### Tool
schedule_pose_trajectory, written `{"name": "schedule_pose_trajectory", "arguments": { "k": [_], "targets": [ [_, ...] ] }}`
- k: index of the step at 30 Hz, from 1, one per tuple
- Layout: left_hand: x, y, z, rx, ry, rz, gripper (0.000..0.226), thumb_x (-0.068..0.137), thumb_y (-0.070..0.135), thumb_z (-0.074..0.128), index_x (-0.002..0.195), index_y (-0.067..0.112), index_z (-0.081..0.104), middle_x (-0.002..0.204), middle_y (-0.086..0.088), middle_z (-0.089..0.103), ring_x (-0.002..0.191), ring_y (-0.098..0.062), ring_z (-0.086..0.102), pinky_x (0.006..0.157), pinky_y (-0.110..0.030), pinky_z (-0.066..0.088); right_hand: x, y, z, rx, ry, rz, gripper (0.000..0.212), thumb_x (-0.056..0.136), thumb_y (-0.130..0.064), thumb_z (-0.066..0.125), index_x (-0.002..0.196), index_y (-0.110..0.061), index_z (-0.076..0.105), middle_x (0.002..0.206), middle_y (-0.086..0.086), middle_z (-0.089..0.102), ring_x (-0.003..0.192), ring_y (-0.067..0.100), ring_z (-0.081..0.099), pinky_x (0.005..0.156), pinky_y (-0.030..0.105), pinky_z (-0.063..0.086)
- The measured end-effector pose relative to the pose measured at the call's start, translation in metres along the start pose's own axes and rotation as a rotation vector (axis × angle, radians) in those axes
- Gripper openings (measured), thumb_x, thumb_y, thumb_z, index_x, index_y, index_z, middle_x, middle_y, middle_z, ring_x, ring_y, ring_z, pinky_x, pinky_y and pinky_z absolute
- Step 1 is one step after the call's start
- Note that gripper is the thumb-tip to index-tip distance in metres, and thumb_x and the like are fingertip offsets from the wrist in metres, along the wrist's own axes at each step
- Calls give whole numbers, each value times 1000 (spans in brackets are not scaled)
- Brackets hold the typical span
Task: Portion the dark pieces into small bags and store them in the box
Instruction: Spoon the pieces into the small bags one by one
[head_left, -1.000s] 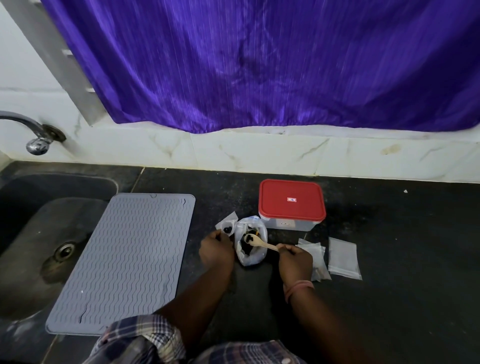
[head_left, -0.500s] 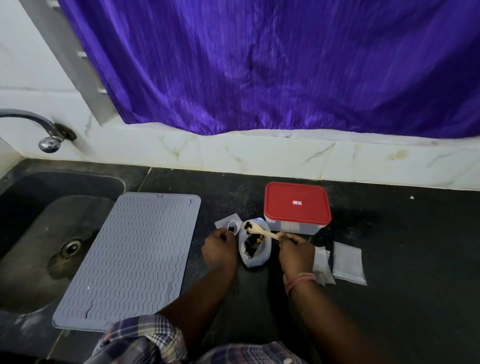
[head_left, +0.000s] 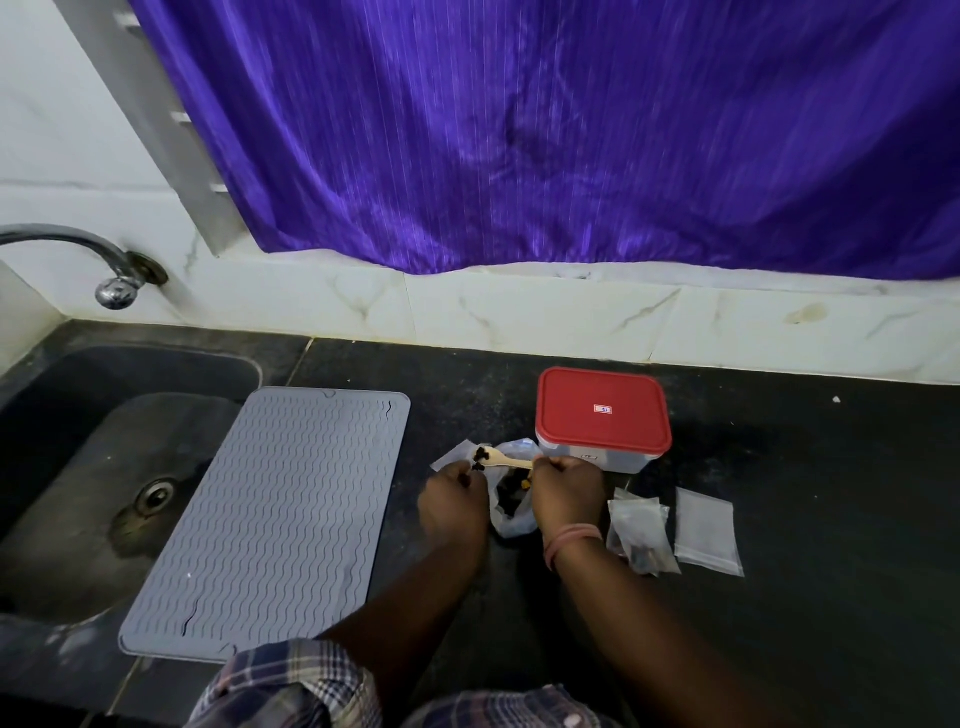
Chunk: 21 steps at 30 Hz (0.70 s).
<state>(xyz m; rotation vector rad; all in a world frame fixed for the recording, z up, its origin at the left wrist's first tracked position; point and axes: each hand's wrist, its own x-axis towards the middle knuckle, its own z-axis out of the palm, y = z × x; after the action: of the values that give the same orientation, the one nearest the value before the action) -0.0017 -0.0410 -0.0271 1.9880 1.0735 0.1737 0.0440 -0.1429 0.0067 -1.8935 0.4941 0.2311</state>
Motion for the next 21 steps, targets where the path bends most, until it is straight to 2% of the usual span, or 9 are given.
{"name": "schedule_pose_trajectory", "arguments": {
  "k": [3, 6, 8, 10, 13, 15, 18, 21],
  "targets": [
    [-1, -4, 5, 7, -25, 6, 21, 93, 25, 55, 86, 18, 74, 82, -2, 74, 80, -22, 72, 79, -38, 60, -9, -3, 3, -63, -29, -96, 17, 93, -20, 61, 84, -14, 75, 80, 0, 71, 76, 15, 66, 64, 21, 42],
    [-2, -4, 6, -40, -12, 0, 21, 93, 23, 56, 85, 17, 74, 80, -2, 75, 78, -21, 73, 78, -41, 61, -17, 6, 3, -289, -27, -538, 19, 94, -14, 58, 82, -11, 72, 84, 1, 69, 78, 11, 60, 70, 21, 41],
    [-1, -4, 6, -72, 4, -15, 24, 95, 21, 56, 80, 15, 74, 77, -3, 74, 75, -22, 72, 76, -41, 61, -16, 19, 3, -499, -94, -833, 12, 92, -11, 59, 90, -12, 70, 96, 4, 65, 84, 14, 59, 77, 24, 45],
    [-1, -1, 4, -96, 23, -29, 25, 94, 20, 56, 80, 14, 76, 77, -4, 74, 74, -22, 71, 74, -40, 60, -10, 33, 4, -664, -177, -972, 15, 87, -12, 63, 101, -15, 69, 105, 5, 62, 90, 19, 62, 80, 31, 53],
    [-1, 4, 0, -160, 28, -53, 24, 93, 18, 56, 85, 16, 79, 79, -3, 76, 76, -21, 72, 71, -33, 56, -2, 45, 3, -797, -254, -1050, 20, 86, -21, 65, 106, -20, 66, 108, 1, 59, 91, 17, 61, 79, 35, 55],
    [5, 0, 0, -195, 40, -104, 24, 92, 22, 56, 92, 19, 80, 84, -3, 77, 80, -22, 72, 73, -30, 53, 3, 46, -1, -779, -270, -1055, 22, 84, -20, 66, 106, -19, 66, 108, 1, 57, 88, 17, 61, 77, 34, 55],
    [33, -30, 19, -297, 13, -160, 39, 76, 44, 47, 83, 21, 77, 77, 2, 78, 75, -22, 75, 78, -42, 63, 5, 43, -14, -674, -212, -1070, 19, 79, -14, 67, 98, -17, 69, 99, 1, 58, 80, 15, 62, 71, 27, 53],
    [53, -56, 38, -308, -12, -183, 44, 70, 49, 45, 84, 22, 76, 77, 3, 78, 76, -22, 76, 79, -45, 63, 3, 38, -26, -555, -129, -1077, 21, 81, -14, 57, 97, -13, 70, 97, 3, 57, 80, 14, 60, 74, 27, 52]
  ]
}}
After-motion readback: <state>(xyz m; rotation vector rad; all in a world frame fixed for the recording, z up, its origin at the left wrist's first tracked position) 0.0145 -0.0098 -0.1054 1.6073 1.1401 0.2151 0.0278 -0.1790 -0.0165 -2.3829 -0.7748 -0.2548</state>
